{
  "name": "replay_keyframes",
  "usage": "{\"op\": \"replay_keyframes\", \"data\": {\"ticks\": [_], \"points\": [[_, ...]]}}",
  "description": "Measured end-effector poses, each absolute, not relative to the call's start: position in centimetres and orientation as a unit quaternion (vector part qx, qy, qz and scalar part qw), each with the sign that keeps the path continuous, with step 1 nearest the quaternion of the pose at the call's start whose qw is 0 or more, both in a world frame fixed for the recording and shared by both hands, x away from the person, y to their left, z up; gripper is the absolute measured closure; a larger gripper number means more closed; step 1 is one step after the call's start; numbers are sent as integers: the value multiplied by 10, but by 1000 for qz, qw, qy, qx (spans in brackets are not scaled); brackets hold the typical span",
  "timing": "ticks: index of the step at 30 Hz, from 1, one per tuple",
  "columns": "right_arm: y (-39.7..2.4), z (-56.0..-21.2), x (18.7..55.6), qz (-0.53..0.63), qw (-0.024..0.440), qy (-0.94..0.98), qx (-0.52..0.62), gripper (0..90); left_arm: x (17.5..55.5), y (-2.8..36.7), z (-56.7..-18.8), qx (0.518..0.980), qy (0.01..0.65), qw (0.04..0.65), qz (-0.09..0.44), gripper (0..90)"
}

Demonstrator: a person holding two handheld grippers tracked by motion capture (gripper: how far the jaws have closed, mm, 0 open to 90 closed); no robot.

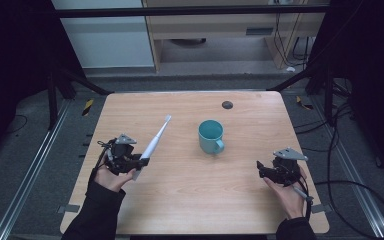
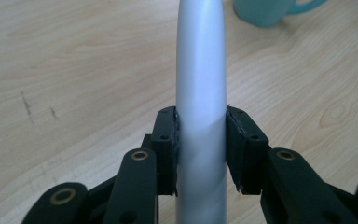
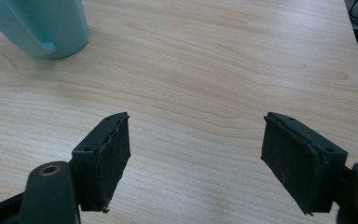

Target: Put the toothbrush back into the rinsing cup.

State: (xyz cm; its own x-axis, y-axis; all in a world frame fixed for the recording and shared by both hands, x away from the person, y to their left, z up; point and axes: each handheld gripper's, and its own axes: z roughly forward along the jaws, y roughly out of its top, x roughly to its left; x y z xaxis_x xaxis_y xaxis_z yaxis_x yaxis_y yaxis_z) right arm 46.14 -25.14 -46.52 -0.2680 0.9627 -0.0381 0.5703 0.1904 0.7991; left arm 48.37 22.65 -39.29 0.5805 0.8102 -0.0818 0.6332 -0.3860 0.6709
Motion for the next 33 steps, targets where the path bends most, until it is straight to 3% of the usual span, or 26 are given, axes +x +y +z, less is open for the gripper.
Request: {"op": "replay_keyframes", "data": {"ticks": [17, 33], "points": [[-252, -463, 460, 357, 293, 714, 526, 229, 512, 193, -359, 790, 405, 422, 184, 662], [-252, -464, 460, 359, 296, 715, 522, 228, 545, 145, -355, 776, 384, 468, 176, 662]]}}
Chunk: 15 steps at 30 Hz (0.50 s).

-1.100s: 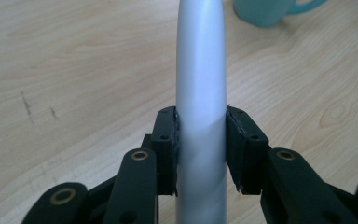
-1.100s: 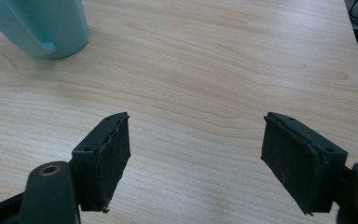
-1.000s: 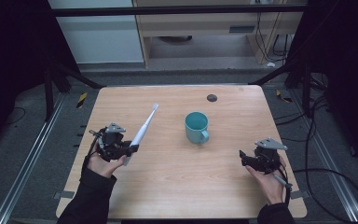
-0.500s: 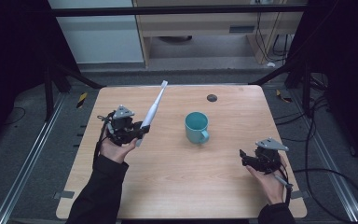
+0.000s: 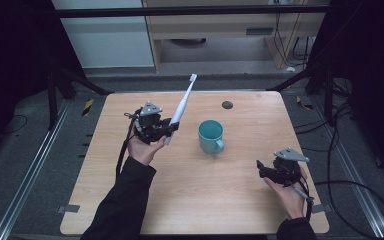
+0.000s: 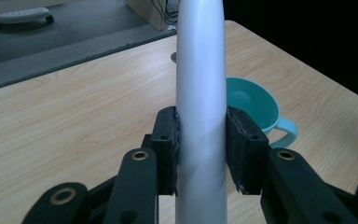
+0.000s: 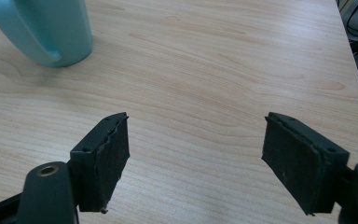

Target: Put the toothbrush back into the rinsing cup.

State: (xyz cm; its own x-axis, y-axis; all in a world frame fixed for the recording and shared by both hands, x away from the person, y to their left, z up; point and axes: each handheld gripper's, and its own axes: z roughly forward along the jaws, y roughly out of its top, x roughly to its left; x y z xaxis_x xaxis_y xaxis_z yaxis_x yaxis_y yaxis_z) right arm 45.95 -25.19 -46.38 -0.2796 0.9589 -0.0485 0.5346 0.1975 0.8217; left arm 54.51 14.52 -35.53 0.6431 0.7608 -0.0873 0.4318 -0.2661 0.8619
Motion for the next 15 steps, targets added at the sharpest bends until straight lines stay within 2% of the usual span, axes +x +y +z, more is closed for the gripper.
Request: {"op": "replay_keyframes", "data": {"ticks": [15], "points": [[-252, -465, 461, 361, 291, 716, 522, 228, 564, 102, -351, 769, 361, 499, 174, 662]]}}
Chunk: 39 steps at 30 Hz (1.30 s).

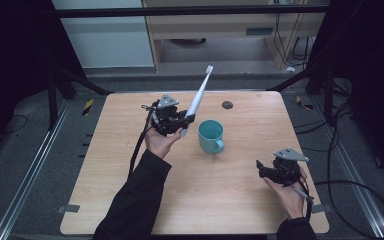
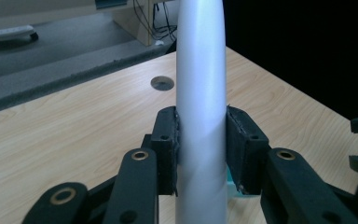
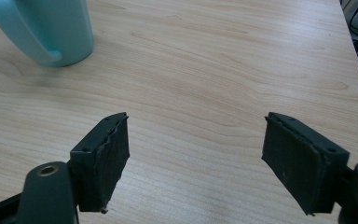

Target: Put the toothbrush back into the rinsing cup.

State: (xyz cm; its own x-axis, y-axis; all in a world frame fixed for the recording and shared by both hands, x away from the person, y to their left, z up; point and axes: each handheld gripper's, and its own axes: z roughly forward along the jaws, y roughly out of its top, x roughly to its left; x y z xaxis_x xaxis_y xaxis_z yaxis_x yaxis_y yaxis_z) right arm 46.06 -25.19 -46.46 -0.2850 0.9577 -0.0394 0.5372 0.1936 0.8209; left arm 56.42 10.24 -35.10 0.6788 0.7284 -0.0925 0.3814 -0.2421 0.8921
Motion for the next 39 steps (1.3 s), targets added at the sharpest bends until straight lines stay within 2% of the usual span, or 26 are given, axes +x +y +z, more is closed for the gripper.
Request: {"op": "replay_keyframes", "data": {"ticks": [22, 39], "points": [[-251, -465, 461, 360, 293, 718, 519, 229, 576, 54, -371, 723, 349, 561, 200, 662], [-248, -467, 461, 355, 294, 724, 513, 231, 595, 36, -408, 717, 365, 558, 203, 663]]}}
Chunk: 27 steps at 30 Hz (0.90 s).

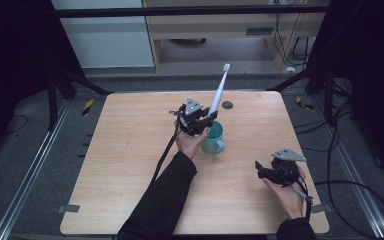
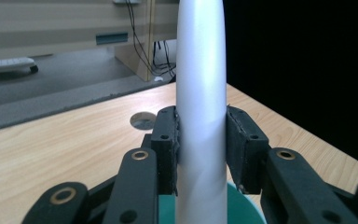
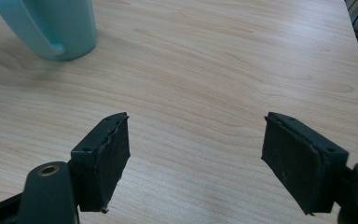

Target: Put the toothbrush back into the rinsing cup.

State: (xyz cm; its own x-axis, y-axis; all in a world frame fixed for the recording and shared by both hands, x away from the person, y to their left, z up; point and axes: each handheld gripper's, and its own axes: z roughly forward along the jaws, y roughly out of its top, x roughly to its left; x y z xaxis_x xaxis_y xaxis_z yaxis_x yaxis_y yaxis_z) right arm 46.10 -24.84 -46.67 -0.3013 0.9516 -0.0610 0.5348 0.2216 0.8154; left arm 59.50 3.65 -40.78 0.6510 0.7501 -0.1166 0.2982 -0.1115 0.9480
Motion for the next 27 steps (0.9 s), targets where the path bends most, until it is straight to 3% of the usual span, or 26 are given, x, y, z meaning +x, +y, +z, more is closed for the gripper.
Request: {"op": "replay_keyframes", "data": {"ticks": [27], "points": [[-247, -467, 461, 353, 295, 727, 510, 234, 589, 36, -443, 724, 373, 542, 208, 662]]}}
